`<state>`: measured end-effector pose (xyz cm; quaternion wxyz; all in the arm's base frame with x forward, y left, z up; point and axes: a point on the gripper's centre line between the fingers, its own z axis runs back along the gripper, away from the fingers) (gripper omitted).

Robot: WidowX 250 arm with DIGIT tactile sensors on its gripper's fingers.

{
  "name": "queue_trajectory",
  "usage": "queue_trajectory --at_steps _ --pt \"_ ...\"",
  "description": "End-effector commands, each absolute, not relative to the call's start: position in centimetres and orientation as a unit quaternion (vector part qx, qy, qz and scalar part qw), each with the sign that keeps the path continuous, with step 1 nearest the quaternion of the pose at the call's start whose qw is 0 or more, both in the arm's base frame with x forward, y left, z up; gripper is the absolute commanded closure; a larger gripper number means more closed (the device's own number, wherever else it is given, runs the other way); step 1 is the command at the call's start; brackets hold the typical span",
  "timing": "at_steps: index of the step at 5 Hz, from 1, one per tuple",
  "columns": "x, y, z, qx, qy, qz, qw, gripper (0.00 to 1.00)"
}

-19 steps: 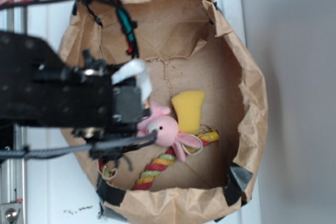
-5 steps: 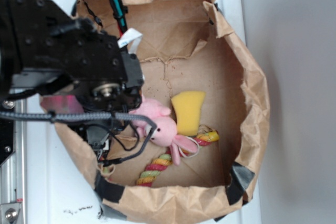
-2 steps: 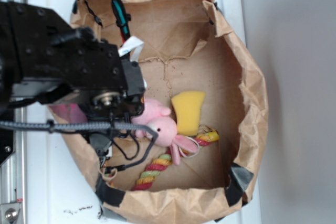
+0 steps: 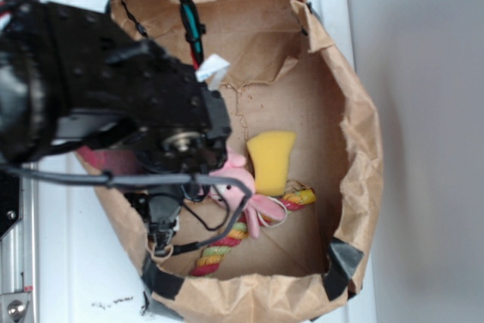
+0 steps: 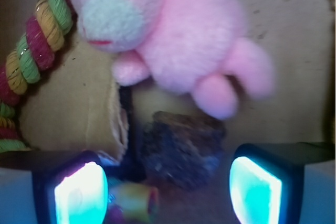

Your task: Grab the rock.

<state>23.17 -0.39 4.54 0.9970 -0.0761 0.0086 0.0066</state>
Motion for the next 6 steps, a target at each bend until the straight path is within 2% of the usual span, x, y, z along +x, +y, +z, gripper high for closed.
queue_trajectory --at_steps 1,2,3,5,6 --pt "22.4 0.0 3.6 -0.055 0.007 0.009 0.998 0.0" --pt "20.4 -0.4 2.5 -0.051 0.005 0.005 0.999 0.0" --pt "19.0 -0.7 1.9 -0.033 0.001 -0.011 0.999 0.0" --pt "17.2 -0.8 1.3 -0.024 -0.002 -0.01 1.0 0.0" --pt "15.9 -0.9 1.3 -0.024 -0.004 0.006 1.0 1.0"
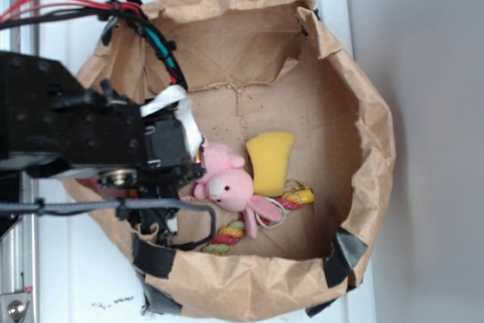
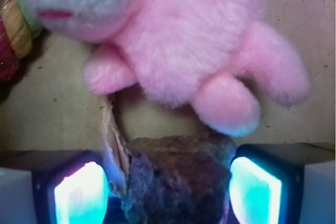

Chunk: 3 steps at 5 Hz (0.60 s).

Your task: Grab the rock.

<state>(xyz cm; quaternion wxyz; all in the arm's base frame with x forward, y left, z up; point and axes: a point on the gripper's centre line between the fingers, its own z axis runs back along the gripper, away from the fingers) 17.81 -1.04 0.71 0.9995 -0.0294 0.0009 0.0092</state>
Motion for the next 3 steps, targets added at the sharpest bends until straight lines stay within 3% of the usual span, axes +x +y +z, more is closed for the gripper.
queue_trajectory --at_steps 1,3 --pt "15.2 -0.9 1.3 -0.024 -0.005 0.008 1.0 1.0" --pt "17.6 -0.6 1.1 -0.029 -0.009 0.011 0.999 1.0"
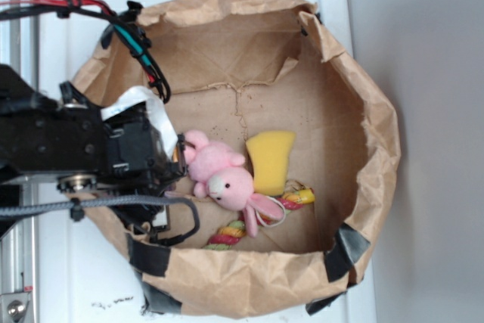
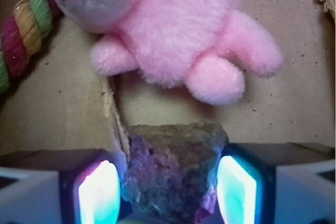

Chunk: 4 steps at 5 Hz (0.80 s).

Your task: Grab the rock.

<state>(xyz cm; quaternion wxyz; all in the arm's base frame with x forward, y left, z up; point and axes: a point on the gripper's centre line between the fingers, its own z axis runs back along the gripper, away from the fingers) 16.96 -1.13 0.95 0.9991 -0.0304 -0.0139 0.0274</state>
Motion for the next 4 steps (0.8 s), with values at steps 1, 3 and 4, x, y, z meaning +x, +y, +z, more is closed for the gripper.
queue_trajectory --at_steps 1,3,4 --pt "17.8 -0.4 1.3 -0.028 -0.023 0.019 0.999 1.0" --pt "21.1 0.5 7.2 -0.018 -0.109 -0.017 0.994 1.0" --pt "24.7 2.5 12.3 -0.028 -0.132 0.002 0.991 1.0"
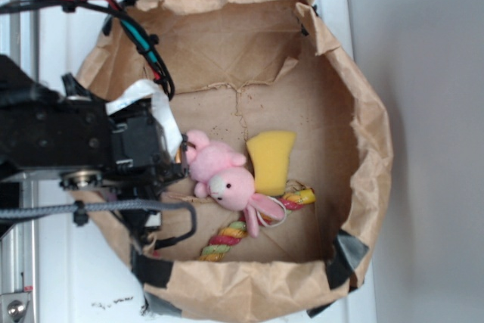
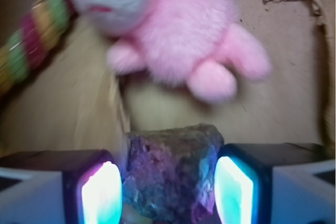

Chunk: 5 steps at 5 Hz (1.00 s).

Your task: Grab the rock.

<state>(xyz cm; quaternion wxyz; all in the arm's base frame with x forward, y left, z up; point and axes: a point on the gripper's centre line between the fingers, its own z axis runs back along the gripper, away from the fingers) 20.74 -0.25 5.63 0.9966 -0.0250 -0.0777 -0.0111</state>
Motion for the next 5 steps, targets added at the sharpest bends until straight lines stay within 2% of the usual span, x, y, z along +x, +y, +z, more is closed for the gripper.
queue_trajectory --at_steps 1,2,4,5 --pt "27.9 3.6 16.9 -0.033 -0.131 0.03 0.99 1.0" --pt "29.4 4.0 17.8 -0.026 -0.117 0.032 0.992 1.0" --pt "29.2 4.1 17.6 -0.018 -0.096 0.009 0.995 1.0" --pt "28.7 3.5 18.5 -0.013 -0.112 -0.028 0.993 1.0"
